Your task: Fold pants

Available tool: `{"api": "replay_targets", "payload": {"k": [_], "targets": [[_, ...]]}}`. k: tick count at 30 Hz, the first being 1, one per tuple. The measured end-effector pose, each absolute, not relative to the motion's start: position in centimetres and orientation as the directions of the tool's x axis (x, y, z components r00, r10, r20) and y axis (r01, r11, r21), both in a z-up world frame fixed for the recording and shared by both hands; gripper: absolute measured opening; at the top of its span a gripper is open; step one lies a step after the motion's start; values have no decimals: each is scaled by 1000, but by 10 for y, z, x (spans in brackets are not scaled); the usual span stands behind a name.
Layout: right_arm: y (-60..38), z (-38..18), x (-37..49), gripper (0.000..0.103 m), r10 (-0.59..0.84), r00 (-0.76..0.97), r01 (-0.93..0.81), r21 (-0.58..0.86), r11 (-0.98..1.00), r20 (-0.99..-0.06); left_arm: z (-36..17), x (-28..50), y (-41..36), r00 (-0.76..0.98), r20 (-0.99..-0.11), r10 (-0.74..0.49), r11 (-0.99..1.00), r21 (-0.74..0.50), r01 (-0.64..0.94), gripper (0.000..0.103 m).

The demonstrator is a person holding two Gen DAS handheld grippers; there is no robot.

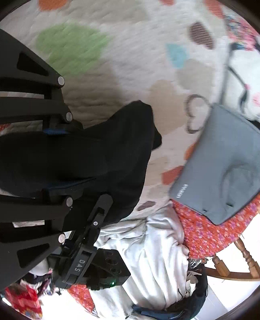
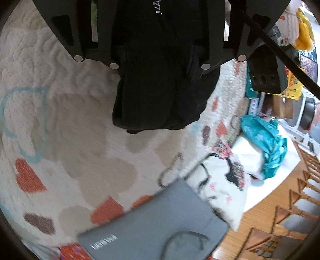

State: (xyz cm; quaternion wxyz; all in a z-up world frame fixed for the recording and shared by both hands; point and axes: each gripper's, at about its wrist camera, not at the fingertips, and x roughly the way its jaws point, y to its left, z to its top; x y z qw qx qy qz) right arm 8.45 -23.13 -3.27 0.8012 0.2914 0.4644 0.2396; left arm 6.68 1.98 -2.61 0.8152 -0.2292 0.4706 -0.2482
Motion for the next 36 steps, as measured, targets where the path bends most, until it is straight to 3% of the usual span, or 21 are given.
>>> {"api": "replay_targets", "payload": {"k": [5,11,15,18,20,24,29,31,36], "targets": [[-205,-11,105,43,683,472,-155,710,687,-558,-5,94,50,499,-623,-602,762,-636,125,34],[-178,-14,138,43,686,470,-166,708,687,-556,-17,129,73,525,-666,-530,798,-600,44,34],[-169,-43,160,61,587,475,-106,619,778,-656,-53,152,82,484,-774,-408,872,-488,-46,38],[-183,-60,167,71,532,462,-15,593,805,-710,-77,158,99,447,-772,-452,818,-559,-138,51],[-200,-56,169,72,570,478,32,661,750,-669,-73,157,108,457,-746,-484,779,-605,-162,51],[-240,-21,157,73,546,644,46,740,671,-536,-37,147,108,568,-704,-426,804,-582,-118,49],[-243,-11,163,73,734,611,-106,889,446,-296,-21,152,80,583,-605,-542,760,-648,34,51],[-231,-22,170,73,771,572,-115,904,412,-278,-35,162,68,554,-631,-543,764,-645,15,51],[-217,-80,191,72,774,528,24,918,397,-349,-74,176,73,502,-680,-535,758,-648,-70,51]]}}
